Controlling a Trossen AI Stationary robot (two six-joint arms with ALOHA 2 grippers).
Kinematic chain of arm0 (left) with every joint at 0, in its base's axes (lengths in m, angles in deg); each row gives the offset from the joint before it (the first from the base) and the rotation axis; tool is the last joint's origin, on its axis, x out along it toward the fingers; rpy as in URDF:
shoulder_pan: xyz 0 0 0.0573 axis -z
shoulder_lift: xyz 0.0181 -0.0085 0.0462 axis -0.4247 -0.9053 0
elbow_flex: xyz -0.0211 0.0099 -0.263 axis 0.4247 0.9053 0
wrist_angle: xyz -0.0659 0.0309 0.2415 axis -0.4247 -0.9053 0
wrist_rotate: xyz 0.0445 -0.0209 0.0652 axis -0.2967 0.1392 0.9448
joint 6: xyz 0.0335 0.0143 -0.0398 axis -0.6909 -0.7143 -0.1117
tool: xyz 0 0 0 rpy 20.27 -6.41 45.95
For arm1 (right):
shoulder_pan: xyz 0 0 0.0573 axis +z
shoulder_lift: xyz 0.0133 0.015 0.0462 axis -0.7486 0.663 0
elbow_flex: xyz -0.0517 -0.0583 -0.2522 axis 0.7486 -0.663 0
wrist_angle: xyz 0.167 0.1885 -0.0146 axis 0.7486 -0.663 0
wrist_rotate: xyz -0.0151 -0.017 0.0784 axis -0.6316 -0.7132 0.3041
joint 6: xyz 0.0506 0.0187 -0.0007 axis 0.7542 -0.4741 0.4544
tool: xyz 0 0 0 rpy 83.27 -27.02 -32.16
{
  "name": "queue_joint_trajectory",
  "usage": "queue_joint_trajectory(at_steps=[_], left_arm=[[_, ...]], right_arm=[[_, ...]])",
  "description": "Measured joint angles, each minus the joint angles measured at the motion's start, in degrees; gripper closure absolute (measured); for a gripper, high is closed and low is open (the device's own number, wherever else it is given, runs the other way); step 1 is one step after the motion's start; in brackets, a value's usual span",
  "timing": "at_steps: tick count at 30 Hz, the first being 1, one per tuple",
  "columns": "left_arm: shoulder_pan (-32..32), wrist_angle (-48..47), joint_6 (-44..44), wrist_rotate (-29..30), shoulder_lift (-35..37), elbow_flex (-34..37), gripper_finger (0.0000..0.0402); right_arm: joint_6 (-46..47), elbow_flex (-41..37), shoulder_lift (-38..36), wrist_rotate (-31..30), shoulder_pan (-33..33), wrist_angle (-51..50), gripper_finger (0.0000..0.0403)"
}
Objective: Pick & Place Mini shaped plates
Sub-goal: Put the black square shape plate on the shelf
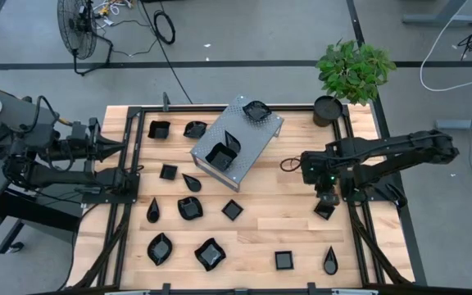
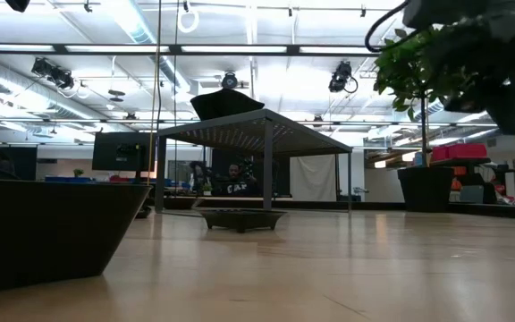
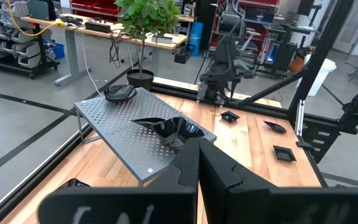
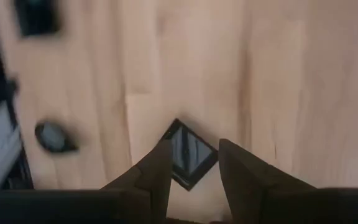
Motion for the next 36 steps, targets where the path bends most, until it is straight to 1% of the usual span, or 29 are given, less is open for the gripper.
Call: queue_joint_trajectory(at_steps=[2, 8, 11, 13, 18, 22, 25, 36], left_arm=[[0.02, 0.0, -0.02, 0.0, 0.0, 0.0, 0.0396], [0.02, 0.0, -0.02, 0.02, 0.0, 0.0, 0.0396], [0.02, 0.0, -0.02, 0.0, 0.0, 0.02, 0.0396], [0.0, 0.01, -0.03, 0.02, 0.0, 0.02, 0.0396], [0.01, 0.0, -0.01, 0.0, 0.0, 0.02, 0.0396], [0.01, 0.0, -0.02, 0.0, 0.0, 0.02, 0.0396], [0.0, 0.0, -0.02, 0.0, 0.0, 0.02, 0.0396], [0.02, 0.0, -0.03, 0.0, 0.0, 0.02, 0.0396]], right_arm=[[-8.93, 0.45, 0.99, 1.57, -1.03, 0.31, 0.0268], [-33.31, 1.02, 6.2, 1.83, -2.62, 0.29, 0.0268], [-42.45, 1.02, 9.51, 1.83, -2.67, 0.41, 0.0268], [-46.17, 1.02, 11.75, 1.85, -2.67, 0.45, 0.0268], [-48.22, 0.77, 17.41, 1.94, -2.67, 0.9, 0.0268], [-50.1, -0.59, 20.35, 1.94, -2.28, 1.02, 0.0268], [-51.26, -2.17, 21.18, 1.96, -1.73, 2.14, 0.0268], [-51.12, -7.84, 21.23, 1.94, 1.16, 6.43, 0.0268]])
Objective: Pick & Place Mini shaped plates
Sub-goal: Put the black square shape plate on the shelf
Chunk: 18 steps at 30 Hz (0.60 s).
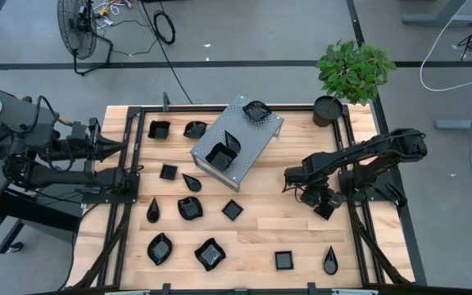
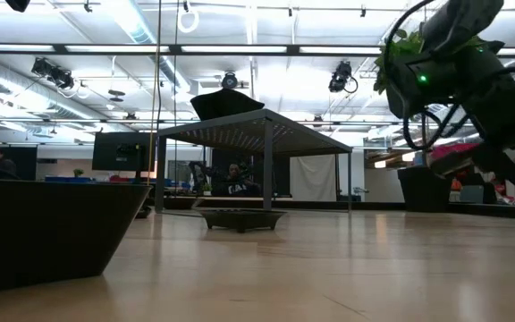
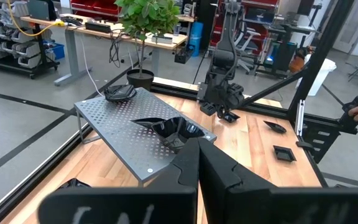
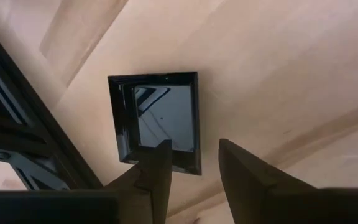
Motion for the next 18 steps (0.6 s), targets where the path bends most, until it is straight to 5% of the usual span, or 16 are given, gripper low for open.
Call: queue_joint_trajectory(at_steps=[18], left_arm=[[-0.01, 0.0, 0.01, 0.0, 0.0, 0.02, 0.0396]], right_arm=[[0.01, -4.37, -0.03, -0.02, 0.65, 5.41, 0.0268]])
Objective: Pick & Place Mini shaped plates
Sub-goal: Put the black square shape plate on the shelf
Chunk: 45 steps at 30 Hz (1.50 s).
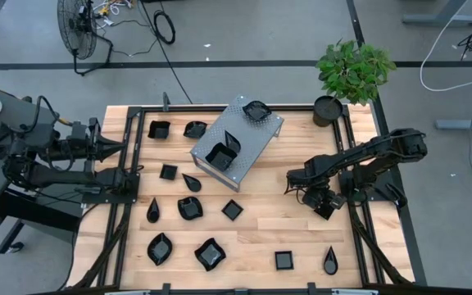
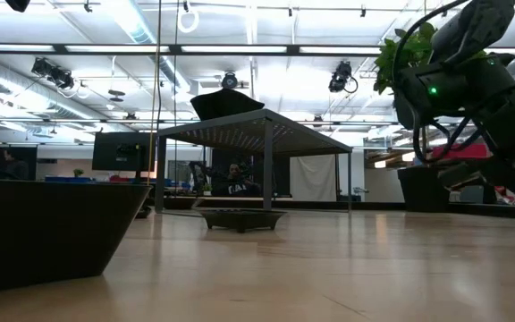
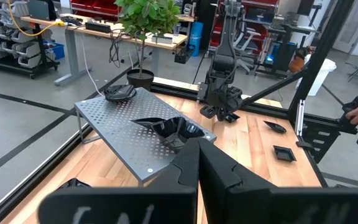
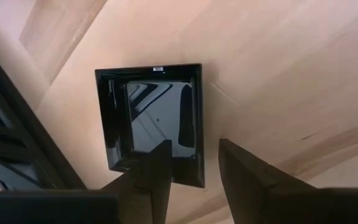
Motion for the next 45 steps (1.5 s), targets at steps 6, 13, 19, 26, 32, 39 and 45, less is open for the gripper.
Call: queue_joint_trajectory(at_steps=[6, 13, 19, 26, 32, 39, 45], left_arm=[[0.01, 0.0, 0.02, 0.0, 0.0, 0.0, 0.0396], [0.01, 0.0, 0.02, 0.0, 0.0, 0.0, 0.0396], [0.0, 0.01, -0.01, 0.0, 0.0, 0.0, 0.0396], [0.01, 0.01, -0.02, 0.0, 0.0, 0.0, 0.0396], [0.01, 0.0, 0.01, 0.0, 0.0, 0.0, 0.0396], [0.01, 0.0, 0.0, 0.02, 0.0, 0.0, 0.0396], [0.0, 0.01, 0.0, 0.01, 0.0, 0.0, 0.0396]], right_arm=[[-0.11, -0.16, -0.03, -0.06, -0.02, 0.21, 0.0283], [-0.19, -0.28, -0.01, -0.09, 0.0, 0.99, 0.0337], [-0.04, -0.29, -0.01, 0.07, 0.0, 1.44, 0.0372], [-0.02, -0.27, -0.01, 0.15, -0.02, 1.36, 0.0391], [-0.02, 0.08, -0.01, 0.15, -0.02, 0.67, 0.0392], [-0.01, 3.87, -0.01, 0.03, -0.09, -1.01, 0.0394], [3.78, 9.26, -0.01, -0.06, -0.43, -1.7, 0.0396]])
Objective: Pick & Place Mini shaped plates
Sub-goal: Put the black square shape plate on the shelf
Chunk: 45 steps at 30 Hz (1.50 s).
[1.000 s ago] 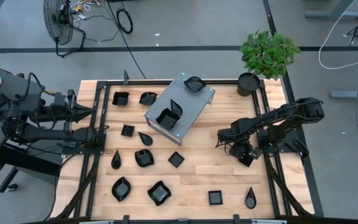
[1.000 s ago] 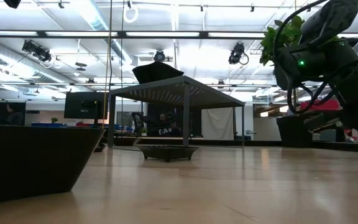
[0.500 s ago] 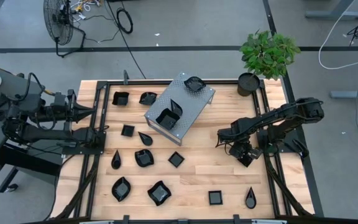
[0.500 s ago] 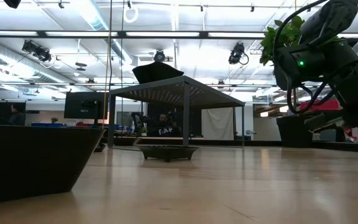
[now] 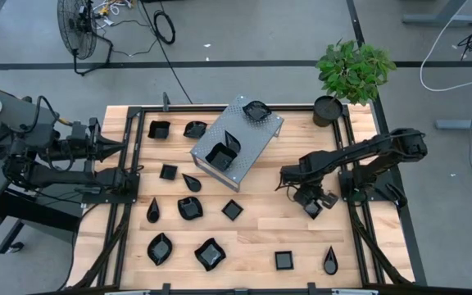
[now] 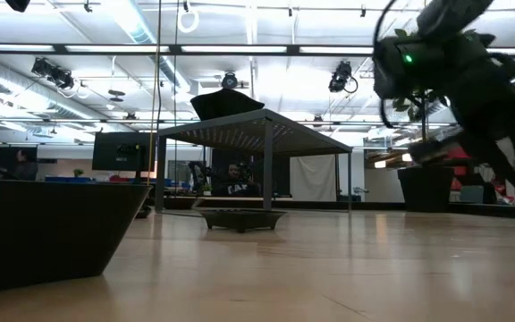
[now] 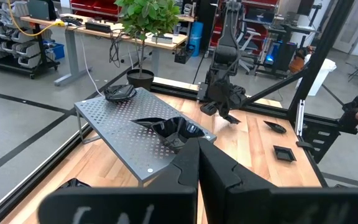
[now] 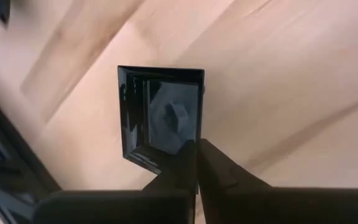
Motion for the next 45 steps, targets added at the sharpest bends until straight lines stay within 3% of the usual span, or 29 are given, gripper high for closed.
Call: queue_joint_trajectory(at_steps=[8, 16, 22, 29, 45], left_arm=[[0.0, -0.01, 0.0, -0.01, 0.0, 0.0, 0.0396], [0.01, -0.01, 0.02, -0.01, 0.0, 0.0, 0.0396], [0.0, -0.01, -0.01, 0.01, 0.0, 0.0, 0.0396], [0.0, -0.01, 0.01, 0.0, 0.0, 0.0, 0.0396], [0.01, -0.01, -0.02, -0.01, -0.02, 0.0, 0.0396]], right_arm=[[11.78, 11.68, 0.0, 0.11, -2.51, -3.78, 0.0402], [38.97, 24.89, 0.0, 0.17, -7.63, -5.02, 0.0402], [50.84, 33.24, -0.02, 0.16, -13.06, -4.7, 0.0403], [56.31, 39.17, 1.82, 0.13, -19.69, -3.95, 0.0403], [56.44, 45.48, 14.6, -0.03, -29.95, 2.33, 0.0403]])
